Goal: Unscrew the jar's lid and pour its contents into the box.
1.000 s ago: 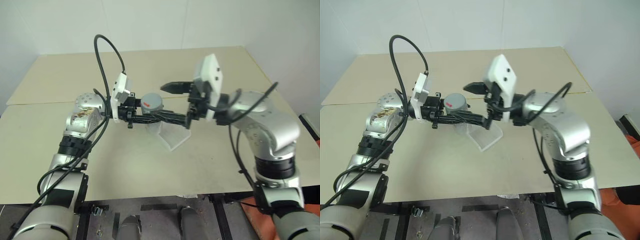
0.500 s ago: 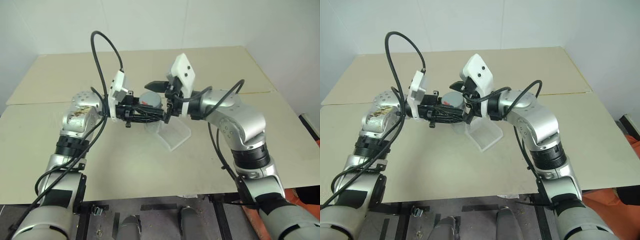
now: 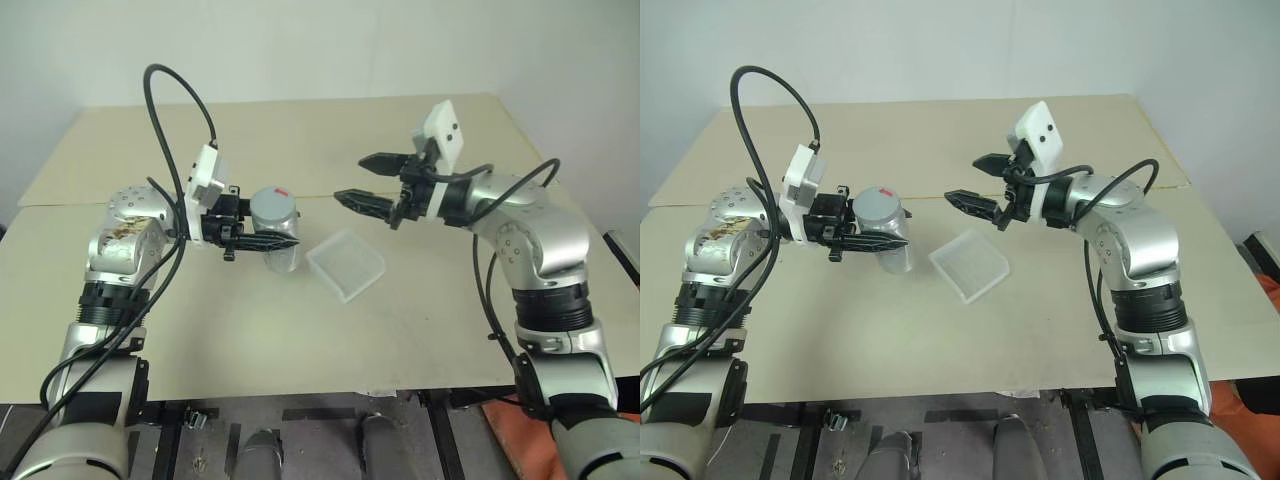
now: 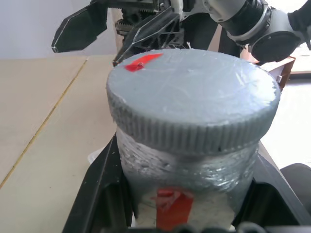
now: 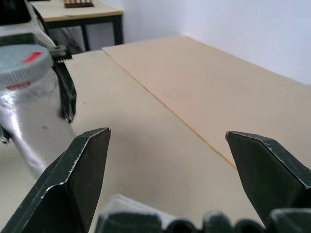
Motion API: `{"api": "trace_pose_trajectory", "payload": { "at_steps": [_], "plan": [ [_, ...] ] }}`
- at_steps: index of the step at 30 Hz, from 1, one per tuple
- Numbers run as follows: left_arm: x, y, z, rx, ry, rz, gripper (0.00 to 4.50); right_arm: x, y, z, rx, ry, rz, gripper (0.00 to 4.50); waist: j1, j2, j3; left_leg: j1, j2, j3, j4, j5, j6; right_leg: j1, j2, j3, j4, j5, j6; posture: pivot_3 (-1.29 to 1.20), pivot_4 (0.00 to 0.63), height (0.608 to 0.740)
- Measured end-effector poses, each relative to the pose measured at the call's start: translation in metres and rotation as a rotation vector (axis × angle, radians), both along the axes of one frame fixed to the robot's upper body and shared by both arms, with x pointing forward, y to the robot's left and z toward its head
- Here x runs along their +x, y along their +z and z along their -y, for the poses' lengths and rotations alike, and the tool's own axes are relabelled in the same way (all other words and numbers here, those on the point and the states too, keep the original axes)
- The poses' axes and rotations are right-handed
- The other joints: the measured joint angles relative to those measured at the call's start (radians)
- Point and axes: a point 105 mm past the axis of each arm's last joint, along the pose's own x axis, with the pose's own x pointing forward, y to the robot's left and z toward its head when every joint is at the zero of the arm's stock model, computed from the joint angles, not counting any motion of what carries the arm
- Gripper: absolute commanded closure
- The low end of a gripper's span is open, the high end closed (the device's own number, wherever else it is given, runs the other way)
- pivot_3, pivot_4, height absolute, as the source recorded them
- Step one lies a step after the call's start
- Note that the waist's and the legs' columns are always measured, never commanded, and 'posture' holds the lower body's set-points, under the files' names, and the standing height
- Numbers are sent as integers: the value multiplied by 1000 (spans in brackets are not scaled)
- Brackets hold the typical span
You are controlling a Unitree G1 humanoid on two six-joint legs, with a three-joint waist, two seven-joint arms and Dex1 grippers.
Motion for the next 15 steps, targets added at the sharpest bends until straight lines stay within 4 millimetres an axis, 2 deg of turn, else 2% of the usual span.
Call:
{"api": "trace_pose_trajectory", "payload": {
  "at_steps": [5,10,15],
  "plan": [
    [3,-1,1,-11,12,-4,2499,-16,-5,3,-37,67,8,35,0,0,0,0,0,0,0,0,0,0,0,0,0,0,0,0,150,740],
    [10,-2,13,-59,20,-23,2499,-42,12,-22,0,183,59,35,1,0,0,0,0,0,0,0,0,0,0,0,0,0,0,0,150,740],
    [13,0,19,-66,24,-6,2499,-51,18,-45,23,192,86,35,0,0,0,1,0,0,0,0,0,0,0,0,1,0,0,0,150,740]
  ]
}}
